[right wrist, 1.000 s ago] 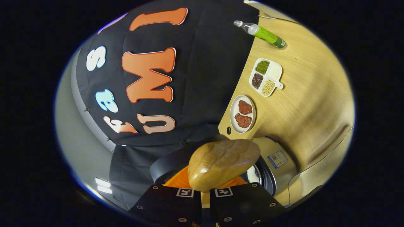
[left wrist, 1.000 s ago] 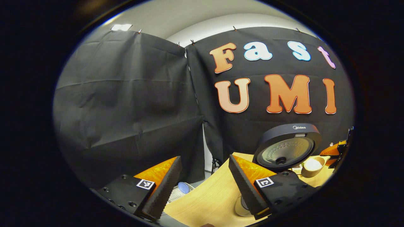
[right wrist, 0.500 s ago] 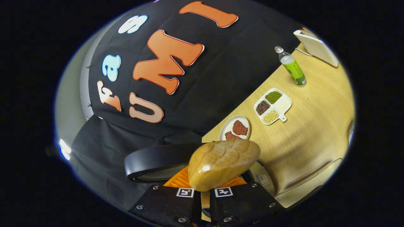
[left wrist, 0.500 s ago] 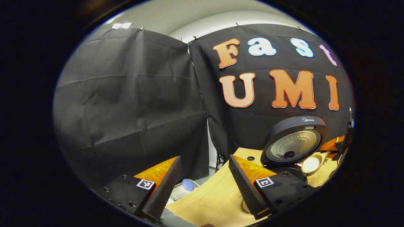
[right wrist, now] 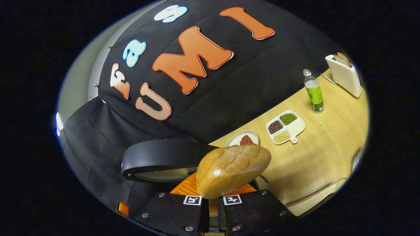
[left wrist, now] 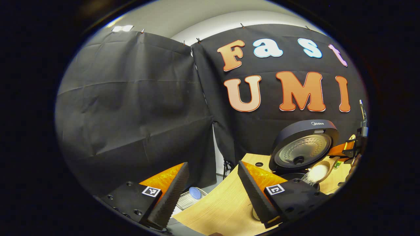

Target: Close the left gripper, press the button to open the rice cooker; take a wooden spoon from the chopstick holder with the right hand, scoop a spoonful of rice and pour it into the rice cooker, then put the wooden spoon back into the chopstick holder.

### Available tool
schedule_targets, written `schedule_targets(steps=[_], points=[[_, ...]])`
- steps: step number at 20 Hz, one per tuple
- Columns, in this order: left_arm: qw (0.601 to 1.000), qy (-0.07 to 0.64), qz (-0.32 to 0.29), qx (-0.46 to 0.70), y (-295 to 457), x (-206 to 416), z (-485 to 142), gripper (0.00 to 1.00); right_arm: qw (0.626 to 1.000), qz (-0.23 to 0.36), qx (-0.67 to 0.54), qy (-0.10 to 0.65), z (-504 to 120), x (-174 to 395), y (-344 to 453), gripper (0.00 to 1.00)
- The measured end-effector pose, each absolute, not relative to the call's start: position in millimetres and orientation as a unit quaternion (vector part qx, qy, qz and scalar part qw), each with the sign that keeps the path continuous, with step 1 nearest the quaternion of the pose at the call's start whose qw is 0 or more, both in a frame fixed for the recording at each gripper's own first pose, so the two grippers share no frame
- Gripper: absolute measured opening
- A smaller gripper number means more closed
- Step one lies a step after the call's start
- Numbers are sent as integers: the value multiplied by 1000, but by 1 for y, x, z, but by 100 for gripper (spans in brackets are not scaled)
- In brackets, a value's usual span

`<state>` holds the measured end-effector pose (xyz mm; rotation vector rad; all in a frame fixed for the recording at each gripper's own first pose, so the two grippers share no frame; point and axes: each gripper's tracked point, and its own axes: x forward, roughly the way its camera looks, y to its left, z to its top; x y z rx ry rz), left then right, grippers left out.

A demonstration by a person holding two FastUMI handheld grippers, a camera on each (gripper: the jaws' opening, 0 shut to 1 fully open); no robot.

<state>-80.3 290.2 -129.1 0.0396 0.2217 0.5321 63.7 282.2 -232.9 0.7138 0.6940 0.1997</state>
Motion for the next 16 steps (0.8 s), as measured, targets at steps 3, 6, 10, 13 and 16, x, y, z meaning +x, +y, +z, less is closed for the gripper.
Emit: schedule_targets(steps=[3, 6, 10, 13, 16], points=[[958, 110, 264, 19, 292, -83, -130, 100, 886, 90, 320, 325, -233, 64, 281, 10], [957, 113, 267, 15, 295, -87, -133, 94, 895, 86, 297, 321, -235, 62, 282, 10], [956, 116, 270, 13, 299, -89, -136, 100, 901, 86, 278, 322, -239, 59, 288, 10], [955, 117, 272, 14, 302, -92, -138, 94, 908, 92, 257, 316, -239, 57, 294, 10], [954, 120, 273, 10, 305, -93, -141, 100, 917, 101, 233, 308, -235, 55, 301, 10]])
